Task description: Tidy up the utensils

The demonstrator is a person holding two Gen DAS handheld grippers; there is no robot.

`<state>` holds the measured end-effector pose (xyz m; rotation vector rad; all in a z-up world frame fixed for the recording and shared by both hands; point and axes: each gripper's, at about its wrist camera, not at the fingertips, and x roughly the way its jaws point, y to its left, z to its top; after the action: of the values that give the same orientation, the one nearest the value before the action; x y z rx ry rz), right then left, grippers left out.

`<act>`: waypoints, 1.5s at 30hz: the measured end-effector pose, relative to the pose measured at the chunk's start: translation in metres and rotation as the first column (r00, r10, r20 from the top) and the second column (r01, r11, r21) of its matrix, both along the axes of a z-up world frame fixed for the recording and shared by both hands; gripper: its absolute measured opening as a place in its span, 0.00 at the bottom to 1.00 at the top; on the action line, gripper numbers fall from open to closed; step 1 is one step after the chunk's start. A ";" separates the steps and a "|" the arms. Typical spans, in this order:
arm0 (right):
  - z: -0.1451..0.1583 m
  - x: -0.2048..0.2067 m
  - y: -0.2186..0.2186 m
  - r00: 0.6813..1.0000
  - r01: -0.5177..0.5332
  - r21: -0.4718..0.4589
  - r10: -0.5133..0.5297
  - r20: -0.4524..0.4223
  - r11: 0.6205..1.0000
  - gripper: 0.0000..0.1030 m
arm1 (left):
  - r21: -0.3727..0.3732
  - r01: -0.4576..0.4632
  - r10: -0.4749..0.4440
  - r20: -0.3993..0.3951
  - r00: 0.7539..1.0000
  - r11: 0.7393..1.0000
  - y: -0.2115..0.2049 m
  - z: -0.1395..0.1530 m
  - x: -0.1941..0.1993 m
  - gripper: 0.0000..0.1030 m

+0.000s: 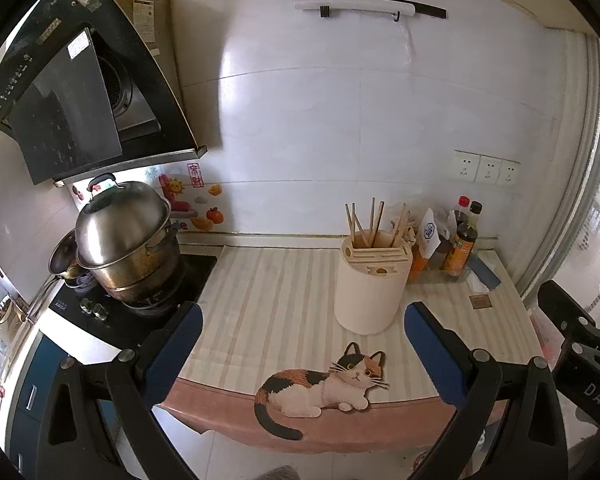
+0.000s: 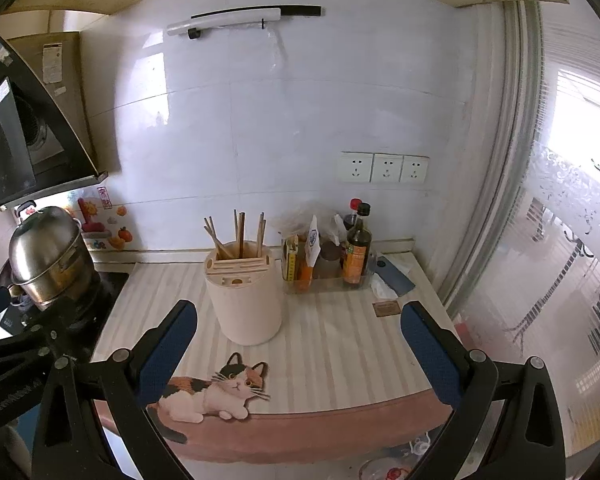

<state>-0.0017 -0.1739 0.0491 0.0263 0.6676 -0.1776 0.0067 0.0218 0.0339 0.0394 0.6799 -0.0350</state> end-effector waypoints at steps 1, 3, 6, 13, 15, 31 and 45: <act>0.000 0.001 0.000 1.000 -0.001 -0.002 0.001 0.001 1.000 1.00 | 0.002 0.000 0.000 0.000 1.000 1.000 0.000 0.000 0.000 1.00; 0.000 0.003 0.001 1.000 -0.004 -0.001 0.004 0.000 1.000 1.00 | 0.003 -0.002 0.002 0.000 1.000 1.000 0.000 -0.002 0.001 1.00; -0.001 0.005 0.001 1.000 -0.007 -0.002 0.007 0.000 1.000 1.00 | 0.009 -0.003 0.003 0.001 1.000 1.000 0.000 -0.002 0.002 1.00; -0.003 0.007 0.002 1.000 -0.010 -0.005 0.010 -0.010 1.000 1.00 | 0.013 -0.006 0.006 -0.005 1.000 1.000 0.002 -0.003 0.003 1.00; -0.004 0.008 0.002 1.000 -0.012 -0.006 0.011 -0.013 1.000 1.00 | 0.012 -0.010 0.010 -0.004 1.000 1.000 0.000 -0.004 0.003 1.00; -0.009 0.012 0.000 1.000 -0.013 -0.005 0.013 -0.026 1.000 1.00 | 0.026 -0.005 0.005 0.001 1.000 1.000 -0.008 -0.003 0.004 1.00; -0.010 0.012 0.001 1.000 -0.003 -0.009 0.003 -0.024 1.000 1.00 | 0.026 -0.002 0.002 0.001 1.000 1.000 -0.010 -0.004 0.004 1.00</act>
<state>0.0102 -0.1729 0.0395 0.0151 0.6906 -0.1785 0.0112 0.0117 0.0303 0.0640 0.6790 -0.0242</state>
